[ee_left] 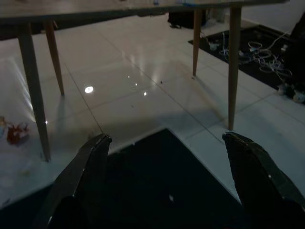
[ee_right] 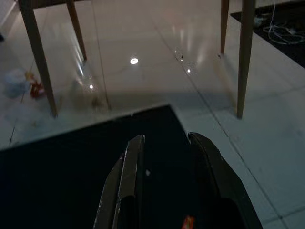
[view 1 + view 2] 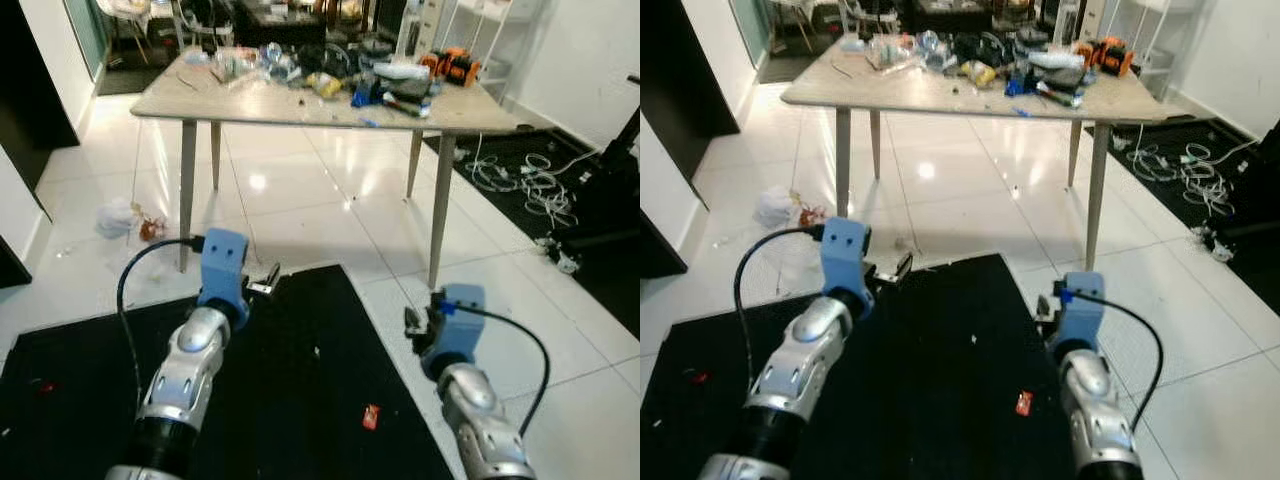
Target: Picking trash to rubbish bin
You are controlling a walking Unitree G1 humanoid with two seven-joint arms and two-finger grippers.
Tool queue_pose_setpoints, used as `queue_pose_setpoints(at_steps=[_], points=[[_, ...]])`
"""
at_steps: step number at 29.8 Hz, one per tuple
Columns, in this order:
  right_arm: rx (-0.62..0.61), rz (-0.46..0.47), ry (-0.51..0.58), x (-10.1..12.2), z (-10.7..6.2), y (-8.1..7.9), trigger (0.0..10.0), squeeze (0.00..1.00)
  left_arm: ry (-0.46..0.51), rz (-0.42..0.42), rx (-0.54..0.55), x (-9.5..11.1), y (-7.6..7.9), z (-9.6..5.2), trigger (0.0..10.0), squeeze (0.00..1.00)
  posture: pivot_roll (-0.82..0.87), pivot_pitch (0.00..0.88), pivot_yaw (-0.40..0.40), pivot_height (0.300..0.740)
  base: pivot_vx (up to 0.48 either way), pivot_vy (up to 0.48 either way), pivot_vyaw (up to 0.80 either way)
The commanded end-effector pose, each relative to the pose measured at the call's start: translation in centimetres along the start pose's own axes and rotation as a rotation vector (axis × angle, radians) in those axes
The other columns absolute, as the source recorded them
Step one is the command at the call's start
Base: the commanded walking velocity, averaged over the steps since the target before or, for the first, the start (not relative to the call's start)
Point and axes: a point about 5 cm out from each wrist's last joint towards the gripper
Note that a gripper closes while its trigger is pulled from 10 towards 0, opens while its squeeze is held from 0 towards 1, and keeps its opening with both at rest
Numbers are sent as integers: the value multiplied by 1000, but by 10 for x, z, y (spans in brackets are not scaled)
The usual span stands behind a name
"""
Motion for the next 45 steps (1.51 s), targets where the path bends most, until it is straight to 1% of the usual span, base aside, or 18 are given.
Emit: queue_pose_setpoints(at_steps=[1, 5, 8, 11, 13, 15, 18, 21, 26, 29, 32, 38, 42, 45], points=[[10, 10, -9, -4, -2, -5, 10000, 0, -10, 5, 5, -1, -2, 0, 10000, 0, -99, 74, 1, 740, 322, 0, 0], [15, 8, -7, -3, -2, -6, 10000, 0, -13, -7, 23, -2, -4, 0, 10000, 0, -108, 83, 10, 740, 322, 0, 0], [14, 10, -7, -2, -2, -4, 10000, 0, -8, 2, 0, 0, 0, 2, 10000, 0, -100, 86, -1, 740, 330, 0, 0], [19, 0, -20, -6, -2, -4, 10000, 0, -10, 0, 18, -2, -2, 1, 10000, 0, -103, 82, -1, 740, 330, 0, 0], [26, 0, -12, -3, -2, -6, 10000, 0, -12, -5, 17, -2, -2, 0, 10000, 0, -108, 88, 3, 740, 330, 0, 0], [29, 3, -4, 0, -2, -5, 10000, 0, -11, -1, -1, -1, 1, 0, 10000, 0, -101, 86, -7, 740, 332, 0, 0], [26, 4, -9, -2, -2, -5, 10000, 0, -11, 7, -5, -2, 2, 0, 10000, 0, -100, 83, -9, 740, 330, 0, 0], [27, 1, -14, -4, -2, -7, 10000, 0, -15, 1, 22, -4, -2, -1, 10000, 0, -103, 91, -1, 740, 334, 0, 0], [23, 12, -1, -1, -1, -7, 10000, 0, -9, 6, 11, -1, 0, -1, 10000, 0, -99, 89, -10, 740, 335, 0, 0], [28, 4, -8, -4, -2, -8, 10000, 0, -12, 0, 32, -3, -4, -2, 10000, 0, -102, 88, -1, 740, 335, 0, 0], [5, 5, 23, 3, -3, -4, 10000, 0, -25, 7, -3, -5, -2, -4, 10000, 0, -110, 84, 3, 740, 331, 0, 0], [5, -10, 14, -1, -3, -1, 10000, 0, -19, -2, 23, -6, -4, -3, 10000, 0, -117, 69, -4, 740, 333, 0, 0], [7, -13, 24, 4, -2, 0, 10000, 0, -15, -2, 17, -4, -3, -2, 10000, 0, -113, 71, -12, 740, 332, 0, 0], [11, -18, 23, 2, -2, 1, 10000, 0, -14, -2, 24, -5, -3, -5, 10000, 0, -96, 55, -22, 740, 334, 0, 0]])
Point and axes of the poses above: a point about 5 cm out from each wrist's last joint towards the gripper, its own z axis pointing out of the wrist towards the gripper, its own x axis along the axis of the wrist's last joint, y = z × x, and after that the axes turned 6 degrees about -z, right-handed
